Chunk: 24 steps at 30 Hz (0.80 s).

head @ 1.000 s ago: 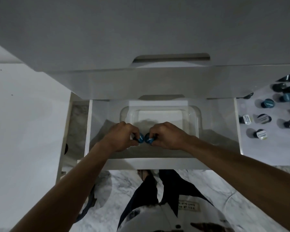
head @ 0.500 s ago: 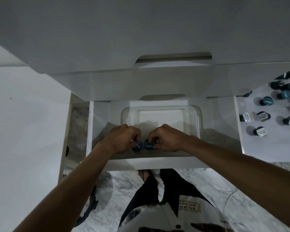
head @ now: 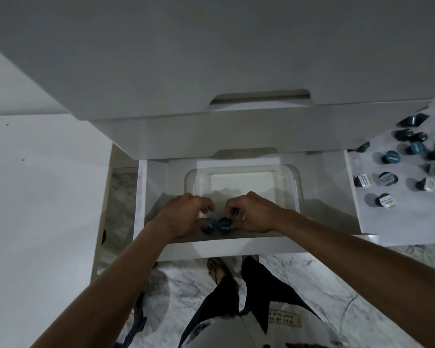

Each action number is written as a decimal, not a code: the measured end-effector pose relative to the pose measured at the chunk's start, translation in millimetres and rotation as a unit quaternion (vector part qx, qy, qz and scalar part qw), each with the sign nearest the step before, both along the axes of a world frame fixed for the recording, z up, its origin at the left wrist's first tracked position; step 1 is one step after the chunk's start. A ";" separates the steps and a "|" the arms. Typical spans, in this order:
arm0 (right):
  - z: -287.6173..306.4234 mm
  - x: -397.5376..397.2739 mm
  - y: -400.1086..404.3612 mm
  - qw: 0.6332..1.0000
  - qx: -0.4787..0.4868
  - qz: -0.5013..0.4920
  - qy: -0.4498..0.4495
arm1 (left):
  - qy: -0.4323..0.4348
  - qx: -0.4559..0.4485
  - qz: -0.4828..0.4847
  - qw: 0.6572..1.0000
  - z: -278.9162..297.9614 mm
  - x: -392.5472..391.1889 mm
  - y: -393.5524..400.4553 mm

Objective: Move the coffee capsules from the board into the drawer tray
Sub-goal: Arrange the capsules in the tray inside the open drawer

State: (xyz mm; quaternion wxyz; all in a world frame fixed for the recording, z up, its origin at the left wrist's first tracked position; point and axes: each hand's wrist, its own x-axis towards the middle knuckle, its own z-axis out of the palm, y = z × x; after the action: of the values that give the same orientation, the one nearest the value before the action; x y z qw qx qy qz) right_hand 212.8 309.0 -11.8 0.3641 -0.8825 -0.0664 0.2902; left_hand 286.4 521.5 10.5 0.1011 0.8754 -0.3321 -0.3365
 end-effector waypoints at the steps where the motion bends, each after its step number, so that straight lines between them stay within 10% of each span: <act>1: 3.0 -0.5 -0.2 1.000 0.002 -0.014 -0.005 | -0.008 -0.009 0.005 1.000 2.8 0.1 0.6; 24: 119.8 -123.7 -147.2 0.857 0.145 -0.433 -0.240 | -0.090 -0.368 0.240 0.894 112.7 -91.7 -170.6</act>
State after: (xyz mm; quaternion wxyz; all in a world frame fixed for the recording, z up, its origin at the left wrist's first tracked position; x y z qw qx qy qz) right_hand 89.1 161.8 108.0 0.5497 -0.8014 0.1960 -0.1306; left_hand 194.8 350.9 123.1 0.4635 0.8552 -0.2194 -0.0753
